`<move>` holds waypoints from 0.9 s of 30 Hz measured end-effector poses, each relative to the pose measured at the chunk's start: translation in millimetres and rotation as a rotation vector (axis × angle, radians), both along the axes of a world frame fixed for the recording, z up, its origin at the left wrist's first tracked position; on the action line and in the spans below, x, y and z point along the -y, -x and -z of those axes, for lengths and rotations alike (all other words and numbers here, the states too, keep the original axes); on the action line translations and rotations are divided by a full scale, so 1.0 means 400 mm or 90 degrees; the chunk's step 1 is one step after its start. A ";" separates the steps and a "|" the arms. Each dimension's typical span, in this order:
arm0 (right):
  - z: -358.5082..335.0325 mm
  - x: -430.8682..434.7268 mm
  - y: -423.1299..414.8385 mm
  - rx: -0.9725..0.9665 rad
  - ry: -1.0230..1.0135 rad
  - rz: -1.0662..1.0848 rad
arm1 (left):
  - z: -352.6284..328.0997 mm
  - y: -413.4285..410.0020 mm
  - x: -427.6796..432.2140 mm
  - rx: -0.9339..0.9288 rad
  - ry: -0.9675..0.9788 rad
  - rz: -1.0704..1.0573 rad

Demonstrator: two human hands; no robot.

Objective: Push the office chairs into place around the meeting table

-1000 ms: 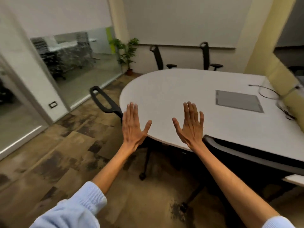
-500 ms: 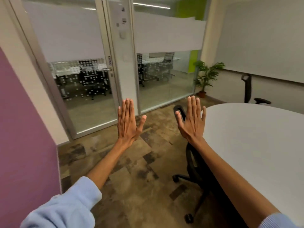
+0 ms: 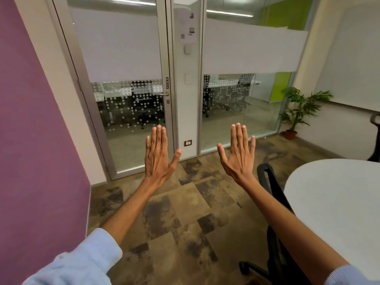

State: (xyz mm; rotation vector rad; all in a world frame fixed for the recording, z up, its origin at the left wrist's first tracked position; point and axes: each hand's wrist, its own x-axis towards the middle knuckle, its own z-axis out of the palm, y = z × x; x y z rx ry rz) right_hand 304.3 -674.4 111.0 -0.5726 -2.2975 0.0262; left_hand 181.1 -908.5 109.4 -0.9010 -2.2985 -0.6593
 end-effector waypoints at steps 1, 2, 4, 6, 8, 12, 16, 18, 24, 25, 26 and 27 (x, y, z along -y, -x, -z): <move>0.000 -0.041 0.043 -0.011 -0.003 0.004 | -0.004 0.035 -0.042 -0.001 0.004 -0.007; -0.003 -0.078 0.078 -0.016 0.000 0.001 | -0.013 0.067 -0.082 -0.006 0.001 -0.004; -0.013 -0.148 0.153 -0.026 0.006 0.006 | -0.030 0.141 -0.158 -0.021 0.000 -0.006; -0.028 -0.221 0.228 -0.017 0.000 0.010 | -0.054 0.221 -0.236 -0.020 -0.002 -0.007; -0.039 -0.286 0.295 -0.021 -0.007 0.014 | -0.071 0.287 -0.307 -0.025 0.004 -0.015; -0.041 -0.412 0.405 -0.030 -0.003 0.025 | -0.075 0.410 -0.433 -0.026 0.011 -0.010; -0.030 -0.536 0.504 -0.014 -0.002 0.044 | -0.063 0.534 -0.563 -0.020 0.010 0.007; -0.015 -0.599 0.556 -0.004 -0.004 0.058 | -0.050 0.598 -0.632 -0.020 0.009 0.024; 0.025 -0.794 0.743 0.003 0.019 0.083 | -0.024 0.826 -0.850 -0.013 0.001 0.069; 0.027 -0.829 0.781 0.003 0.021 0.089 | -0.021 0.870 -0.884 -0.016 0.003 0.078; 0.027 -0.863 0.821 0.004 0.028 0.097 | -0.019 0.916 -0.921 -0.014 0.002 0.086; 0.024 -0.895 0.860 0.004 0.034 0.104 | -0.020 0.960 -0.956 -0.010 0.002 0.093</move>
